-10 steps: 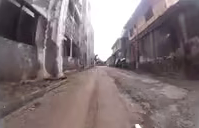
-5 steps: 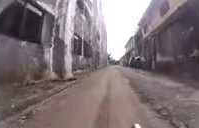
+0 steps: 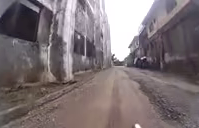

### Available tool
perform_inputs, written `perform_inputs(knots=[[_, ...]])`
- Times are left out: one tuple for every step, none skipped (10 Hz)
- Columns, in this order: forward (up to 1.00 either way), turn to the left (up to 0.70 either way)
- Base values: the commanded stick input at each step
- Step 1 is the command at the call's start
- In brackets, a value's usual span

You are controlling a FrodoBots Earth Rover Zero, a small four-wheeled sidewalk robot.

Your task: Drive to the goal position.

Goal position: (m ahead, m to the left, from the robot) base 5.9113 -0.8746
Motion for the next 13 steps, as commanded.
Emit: perform_inputs(knots=[[1.0,0.0],[1.0,0.0],[1.0,0.0],[1.0,0.0],[1.0,0.0],[1.0,-0.1],[1.0,-0.25],[1.0,-0.27],[1.0,-0.27],[1.0,-0.27],[1.0,0.0],[1.0,0.0],[1.0,0.0]])
